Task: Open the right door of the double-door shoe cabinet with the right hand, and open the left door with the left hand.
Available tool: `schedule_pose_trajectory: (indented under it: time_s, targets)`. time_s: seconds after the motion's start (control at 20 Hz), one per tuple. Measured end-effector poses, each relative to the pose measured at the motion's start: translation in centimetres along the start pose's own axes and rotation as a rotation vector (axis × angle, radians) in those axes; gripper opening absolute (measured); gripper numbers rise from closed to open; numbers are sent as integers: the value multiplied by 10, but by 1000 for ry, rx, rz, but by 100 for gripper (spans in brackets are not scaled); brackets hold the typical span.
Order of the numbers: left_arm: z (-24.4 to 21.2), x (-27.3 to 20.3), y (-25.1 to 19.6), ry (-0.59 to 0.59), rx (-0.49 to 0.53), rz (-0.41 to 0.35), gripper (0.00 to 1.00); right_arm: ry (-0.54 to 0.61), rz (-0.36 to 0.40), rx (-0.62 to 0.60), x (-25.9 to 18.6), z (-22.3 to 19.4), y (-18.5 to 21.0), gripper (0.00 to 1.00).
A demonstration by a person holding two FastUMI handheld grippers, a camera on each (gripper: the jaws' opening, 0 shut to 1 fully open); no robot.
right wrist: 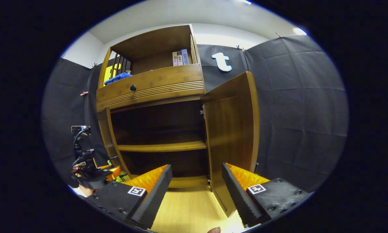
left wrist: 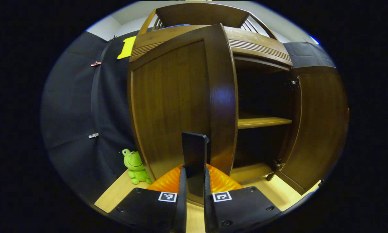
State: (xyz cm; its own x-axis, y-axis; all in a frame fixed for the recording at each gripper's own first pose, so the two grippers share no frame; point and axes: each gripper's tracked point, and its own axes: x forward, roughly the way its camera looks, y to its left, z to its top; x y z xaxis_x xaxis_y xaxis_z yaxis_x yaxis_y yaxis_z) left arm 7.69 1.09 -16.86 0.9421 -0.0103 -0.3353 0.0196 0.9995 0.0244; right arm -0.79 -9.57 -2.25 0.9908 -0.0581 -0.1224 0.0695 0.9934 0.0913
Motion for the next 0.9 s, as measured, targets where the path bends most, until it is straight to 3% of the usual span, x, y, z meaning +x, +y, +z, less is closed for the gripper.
schedule_pose_trajectory:
  time_s: [0.6, 0.9]
  targets:
    - [-14, -52, 61, 12, 3, 79, 19, 22, 43, -23, 10, -11, 21, 98]
    - [-23, -68, 119, 26, -61, 163, 16, 33, 64, -15, 13, -17, 38, 98]
